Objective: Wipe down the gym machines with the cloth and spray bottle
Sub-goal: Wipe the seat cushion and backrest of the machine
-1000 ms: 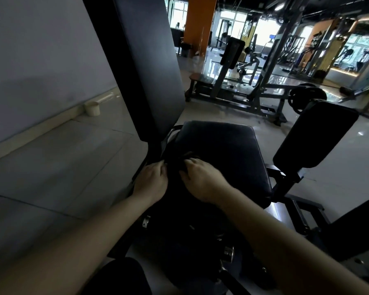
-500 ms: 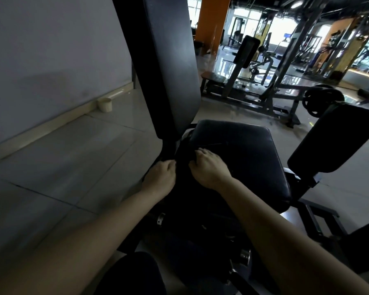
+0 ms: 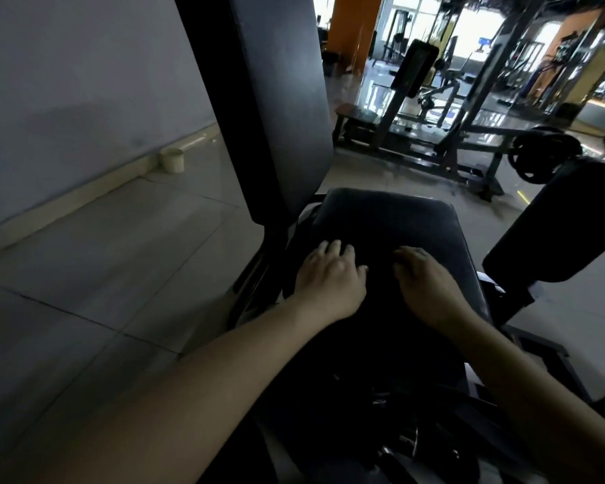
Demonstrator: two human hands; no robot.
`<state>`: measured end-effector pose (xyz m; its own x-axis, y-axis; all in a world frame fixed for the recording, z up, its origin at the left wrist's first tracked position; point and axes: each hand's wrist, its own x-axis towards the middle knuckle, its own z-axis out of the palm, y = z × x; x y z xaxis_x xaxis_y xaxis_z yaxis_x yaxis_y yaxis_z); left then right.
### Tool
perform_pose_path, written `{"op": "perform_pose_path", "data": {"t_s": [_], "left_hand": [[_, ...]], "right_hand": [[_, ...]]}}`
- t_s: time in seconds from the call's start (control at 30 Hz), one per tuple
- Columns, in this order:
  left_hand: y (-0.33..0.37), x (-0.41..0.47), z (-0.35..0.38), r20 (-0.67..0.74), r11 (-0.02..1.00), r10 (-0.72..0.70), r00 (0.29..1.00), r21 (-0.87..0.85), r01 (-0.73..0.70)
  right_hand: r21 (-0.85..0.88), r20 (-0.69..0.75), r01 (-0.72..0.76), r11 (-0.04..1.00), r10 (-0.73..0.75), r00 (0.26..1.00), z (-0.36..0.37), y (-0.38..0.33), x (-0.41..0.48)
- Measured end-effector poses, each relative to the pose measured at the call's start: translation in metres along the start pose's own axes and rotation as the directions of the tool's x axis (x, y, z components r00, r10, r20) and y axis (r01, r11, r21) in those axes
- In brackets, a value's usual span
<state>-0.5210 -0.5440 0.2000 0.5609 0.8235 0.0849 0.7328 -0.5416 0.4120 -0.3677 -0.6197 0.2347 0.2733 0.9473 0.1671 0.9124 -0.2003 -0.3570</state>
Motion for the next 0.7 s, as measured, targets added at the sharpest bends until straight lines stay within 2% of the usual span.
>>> {"op": "perform_pose_path", "data": {"t_s": [0.03,0.1,0.2,0.3,0.47,0.53,0.6,0.7], "left_hand": [[0.002,0.013,-0.002,0.024,0.999,-0.029,0.999,0.016,0.029],[-0.001,0.039,-0.004,0.033,0.994,-0.093,0.995,0.055,0.091],[0.0,0.071,-0.007,0.051,0.983,-0.172,0.984,0.078,0.168],[0.0,0.065,-0.013,0.046,0.98,-0.188,0.981,0.072,0.185],[-0.012,-0.023,-0.012,-0.016,0.982,-0.187,0.982,0.0,0.187],[-0.013,-0.051,-0.009,-0.057,0.974,-0.223,0.973,0.028,0.225],[-0.013,-0.047,-0.007,-0.071,0.962,-0.269,0.961,0.037,0.272],[-0.01,-0.008,-0.011,-0.052,0.941,-0.336,0.94,0.022,0.338]], "right_hand": [[-0.114,0.016,0.048,0.992,-0.046,0.999,0.005,0.003,-0.002],[-0.206,0.032,0.128,0.97,-0.124,0.992,0.016,-0.002,-0.003],[-0.183,0.024,0.122,0.975,-0.119,0.993,0.011,-0.005,-0.001],[-0.16,0.057,0.121,0.98,-0.113,0.992,0.006,0.0,-0.001],[-0.167,0.095,0.132,0.977,-0.117,0.989,0.006,-0.004,-0.002],[-0.164,0.19,0.159,0.974,-0.127,0.974,-0.002,0.001,0.005],[-0.155,0.279,0.175,0.972,-0.127,0.952,-0.017,0.013,0.018],[-0.254,0.241,0.182,0.95,-0.12,0.963,-0.025,0.038,0.029]]}}
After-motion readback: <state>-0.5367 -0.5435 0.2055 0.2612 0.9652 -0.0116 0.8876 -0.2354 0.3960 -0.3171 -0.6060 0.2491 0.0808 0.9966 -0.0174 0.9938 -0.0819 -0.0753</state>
